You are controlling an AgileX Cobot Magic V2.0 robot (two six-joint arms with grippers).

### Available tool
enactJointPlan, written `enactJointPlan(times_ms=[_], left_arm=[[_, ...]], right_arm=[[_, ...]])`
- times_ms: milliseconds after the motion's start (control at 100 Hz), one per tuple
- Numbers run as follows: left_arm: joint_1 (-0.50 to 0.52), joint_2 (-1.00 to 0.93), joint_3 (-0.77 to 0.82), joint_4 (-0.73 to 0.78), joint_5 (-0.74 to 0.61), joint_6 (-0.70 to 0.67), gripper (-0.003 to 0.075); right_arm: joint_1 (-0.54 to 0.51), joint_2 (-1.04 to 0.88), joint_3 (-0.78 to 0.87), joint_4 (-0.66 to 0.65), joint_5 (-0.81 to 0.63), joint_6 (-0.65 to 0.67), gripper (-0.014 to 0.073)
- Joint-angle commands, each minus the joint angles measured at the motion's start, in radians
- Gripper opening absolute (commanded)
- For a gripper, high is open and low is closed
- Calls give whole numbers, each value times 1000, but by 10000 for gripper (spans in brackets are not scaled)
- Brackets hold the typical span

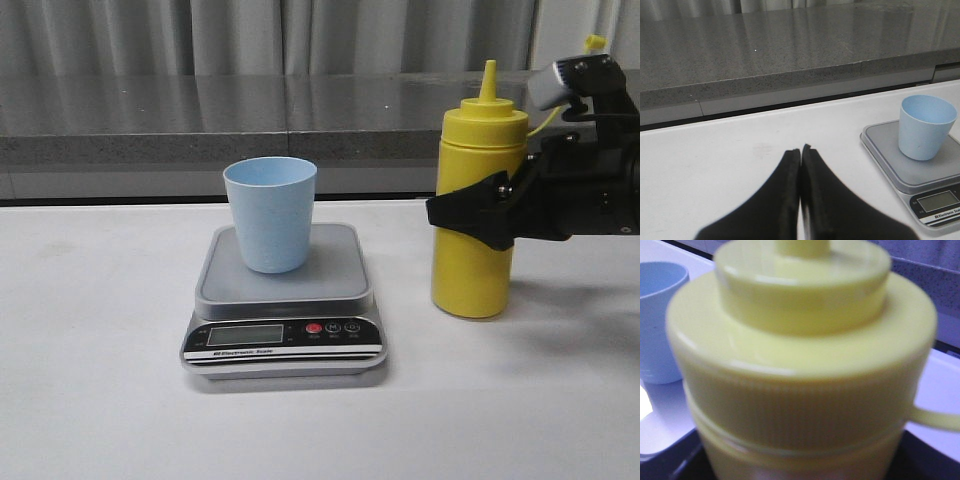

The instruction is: Pour seasoning into cup on scale with both arms

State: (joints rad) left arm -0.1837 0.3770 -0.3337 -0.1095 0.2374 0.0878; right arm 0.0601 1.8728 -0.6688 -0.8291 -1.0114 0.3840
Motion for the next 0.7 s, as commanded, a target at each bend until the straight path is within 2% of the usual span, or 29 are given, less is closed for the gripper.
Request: enactJointPlan(times_ms=[0,90,240,310,690], left_arm=[[4,5,-29,-4,-83,1,-18],[4,5,-29,-4,-83,1,-18],[4,5,-29,-4,-83,1,-18],[4,5,-29,-4,-83,1,-18],[4,5,-29,-4,-83,1,-18]], right_arm=[[-5,-40,-22,26,-75,-13,148],[-5,-40,-22,26,-75,-13,238],[-5,-40,-20,26,-76,-13,479],[-5,-40,-20,26,-76,-13,543],[-5,-40,-19,26,-76,-13,563]])
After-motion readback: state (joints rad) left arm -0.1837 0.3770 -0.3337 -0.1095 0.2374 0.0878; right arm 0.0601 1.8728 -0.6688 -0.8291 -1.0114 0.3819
